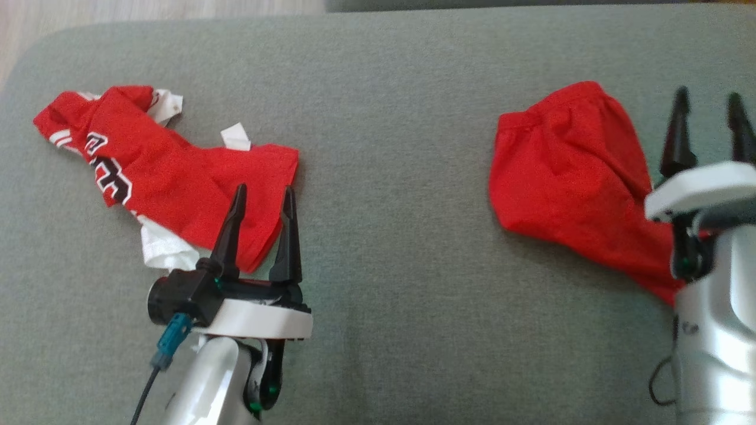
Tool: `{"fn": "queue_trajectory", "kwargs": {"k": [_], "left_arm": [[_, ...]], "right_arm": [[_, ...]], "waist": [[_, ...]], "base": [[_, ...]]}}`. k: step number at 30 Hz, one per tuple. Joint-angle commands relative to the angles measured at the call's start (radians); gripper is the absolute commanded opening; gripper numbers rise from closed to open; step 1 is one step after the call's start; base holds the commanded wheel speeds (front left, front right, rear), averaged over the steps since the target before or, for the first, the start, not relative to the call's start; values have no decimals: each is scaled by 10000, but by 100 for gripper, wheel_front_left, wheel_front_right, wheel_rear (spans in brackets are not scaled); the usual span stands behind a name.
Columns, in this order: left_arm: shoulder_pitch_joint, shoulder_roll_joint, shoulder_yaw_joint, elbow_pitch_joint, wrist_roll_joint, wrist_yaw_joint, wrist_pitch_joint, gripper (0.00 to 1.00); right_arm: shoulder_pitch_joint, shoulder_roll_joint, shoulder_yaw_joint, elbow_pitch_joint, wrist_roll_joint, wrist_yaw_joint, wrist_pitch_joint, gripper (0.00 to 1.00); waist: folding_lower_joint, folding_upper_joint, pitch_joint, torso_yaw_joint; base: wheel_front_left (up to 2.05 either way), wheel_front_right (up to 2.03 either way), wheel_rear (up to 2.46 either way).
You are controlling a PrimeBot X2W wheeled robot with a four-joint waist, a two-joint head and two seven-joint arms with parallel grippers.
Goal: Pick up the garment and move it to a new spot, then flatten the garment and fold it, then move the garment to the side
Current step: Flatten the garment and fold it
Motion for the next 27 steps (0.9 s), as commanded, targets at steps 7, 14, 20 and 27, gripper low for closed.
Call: {"fn": "queue_trajectory", "kwargs": {"k": [7, 14, 20, 27], "left_arm": [[-599, 24, 126, -357, 2, 43, -51, 100], [-701, 24, 31, -338, -39, 71, -51, 100], [-624, 24, 21, -260, -60, 137, -51, 100], [-425, 24, 24, -205, -150, 154, -51, 100]], "right_arm": [[-1399, -123, 555, 1890, -353, -7, 1048, 100], [-1826, -406, 1248, 3404, -285, -7, 862, 47], [-2324, -705, 1019, 3657, -339, -7, -351, 0], [-3001, -1228, 496, 3344, -592, -7, -1217, 0]], "waist": [[-2, 0, 619, 491], [-2, 0, 723, 637], [-2, 0, 501, 527], [-2, 0, 5, 380]], "base": [[0, 0, 0], [0, 0, 0], [0, 0, 0], [0, 0, 0]]}}
